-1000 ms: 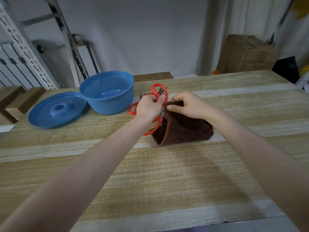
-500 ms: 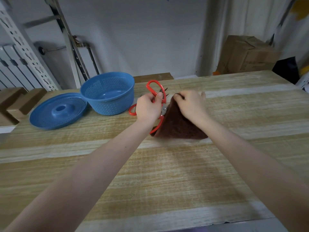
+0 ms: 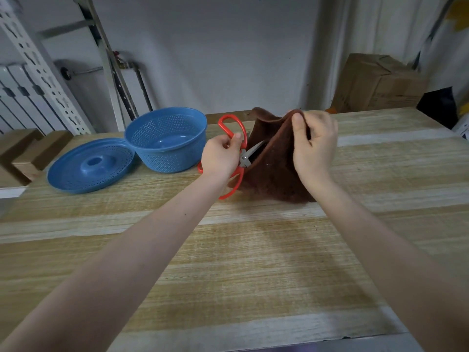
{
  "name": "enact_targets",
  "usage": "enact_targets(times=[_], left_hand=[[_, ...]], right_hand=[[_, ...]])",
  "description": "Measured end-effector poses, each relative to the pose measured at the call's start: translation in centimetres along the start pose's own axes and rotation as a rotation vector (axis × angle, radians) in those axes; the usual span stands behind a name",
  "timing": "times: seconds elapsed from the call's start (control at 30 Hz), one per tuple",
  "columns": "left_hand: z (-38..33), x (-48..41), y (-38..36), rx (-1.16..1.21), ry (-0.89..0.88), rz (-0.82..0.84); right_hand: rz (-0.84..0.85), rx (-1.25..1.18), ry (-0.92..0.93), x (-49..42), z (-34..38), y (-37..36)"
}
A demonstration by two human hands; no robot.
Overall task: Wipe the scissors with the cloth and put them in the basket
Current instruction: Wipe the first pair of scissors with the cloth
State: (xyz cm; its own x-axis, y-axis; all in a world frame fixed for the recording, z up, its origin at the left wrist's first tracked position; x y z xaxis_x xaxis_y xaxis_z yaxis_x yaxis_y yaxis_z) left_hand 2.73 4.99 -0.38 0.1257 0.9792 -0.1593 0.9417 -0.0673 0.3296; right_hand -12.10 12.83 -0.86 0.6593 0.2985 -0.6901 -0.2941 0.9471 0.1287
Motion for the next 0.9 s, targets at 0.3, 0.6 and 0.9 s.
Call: enact_targets(times=[0.3, 0.6, 0.9], left_hand=[[-0.1, 0.1, 0.0, -0.139, -0.126, 0.011], [0.8, -0.5, 0.6, -0.214, -0.176, -0.024], [0.8, -0.3, 0.1, -0.249, -0.226, -0.018]], right_hand=[[0.163, 0.017, 0.154, 0.9, 0.9, -1.0], [0.776, 0.448, 0.450, 0.0, 1.5, -1.2], [0.893, -0.041, -0.161, -0.1, -0.2, -0.8]])
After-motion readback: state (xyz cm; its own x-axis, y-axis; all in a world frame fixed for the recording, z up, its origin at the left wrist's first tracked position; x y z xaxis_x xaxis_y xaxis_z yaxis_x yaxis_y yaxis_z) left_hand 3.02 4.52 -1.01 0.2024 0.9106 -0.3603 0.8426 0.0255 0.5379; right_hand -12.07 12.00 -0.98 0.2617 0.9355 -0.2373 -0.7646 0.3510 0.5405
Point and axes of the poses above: each hand's wrist, its own x-axis away from the middle knuckle, its own y-axis out of the back of the hand, z = x × y, the point moved 1 cm from there along -x, towards the middle knuckle, and after that the axes turned 7 degrees about -z, right-handed, at the moved point
